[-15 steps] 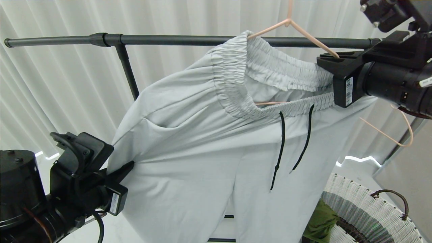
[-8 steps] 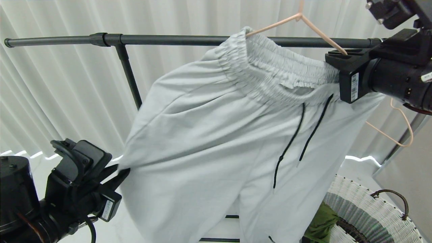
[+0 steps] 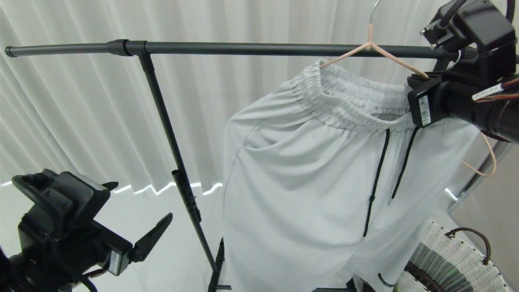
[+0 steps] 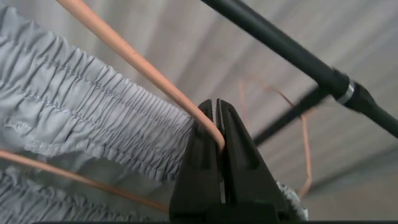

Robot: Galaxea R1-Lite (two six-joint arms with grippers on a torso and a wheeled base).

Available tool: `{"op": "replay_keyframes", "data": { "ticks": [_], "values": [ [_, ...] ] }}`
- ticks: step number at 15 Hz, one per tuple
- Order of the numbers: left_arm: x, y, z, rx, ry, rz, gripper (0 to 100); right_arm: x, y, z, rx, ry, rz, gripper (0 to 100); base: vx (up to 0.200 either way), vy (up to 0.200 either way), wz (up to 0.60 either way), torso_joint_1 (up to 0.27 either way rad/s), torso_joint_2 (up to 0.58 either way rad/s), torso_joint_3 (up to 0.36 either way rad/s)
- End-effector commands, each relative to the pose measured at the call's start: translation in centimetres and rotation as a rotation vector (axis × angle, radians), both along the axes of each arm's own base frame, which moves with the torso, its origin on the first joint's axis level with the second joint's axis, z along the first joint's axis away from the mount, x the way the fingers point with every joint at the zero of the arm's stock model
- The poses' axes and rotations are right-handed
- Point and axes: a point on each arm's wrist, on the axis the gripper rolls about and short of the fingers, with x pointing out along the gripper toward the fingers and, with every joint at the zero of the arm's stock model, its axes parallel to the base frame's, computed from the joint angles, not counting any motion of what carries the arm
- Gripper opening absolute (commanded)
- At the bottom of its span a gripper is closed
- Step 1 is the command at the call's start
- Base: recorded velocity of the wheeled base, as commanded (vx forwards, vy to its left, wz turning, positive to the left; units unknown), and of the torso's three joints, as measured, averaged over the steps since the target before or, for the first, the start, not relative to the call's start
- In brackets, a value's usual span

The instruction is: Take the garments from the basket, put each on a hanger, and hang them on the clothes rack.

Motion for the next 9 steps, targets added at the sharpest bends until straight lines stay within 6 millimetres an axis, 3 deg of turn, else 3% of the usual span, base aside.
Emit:
{"op": "replay_keyframes", "data": {
  "ticks": [1,6,9],
  "values": [
    [-0.6,0.3,0.5,0.001,-0.039,-0.005,100,1.7,-0.3,-0.9,-0.024,0.028,-0.081,0,0.000,0.000,0.00,0.000,0.00,0.000],
    [-1.0,0.5,1.0,0.047,-0.082,-0.015,100,5.5,-1.3,-2.7,-0.055,0.076,-0.362,0,0.000,0.000,0.00,0.000,0.00,0.000],
    [-1.0,0.4,1.0,0.050,-0.082,-0.017,100,7.1,-1.3,-3.1,-0.063,0.085,-0.442,0,0.000,0.000,0.00,0.000,0.00,0.000]
  ]
}}
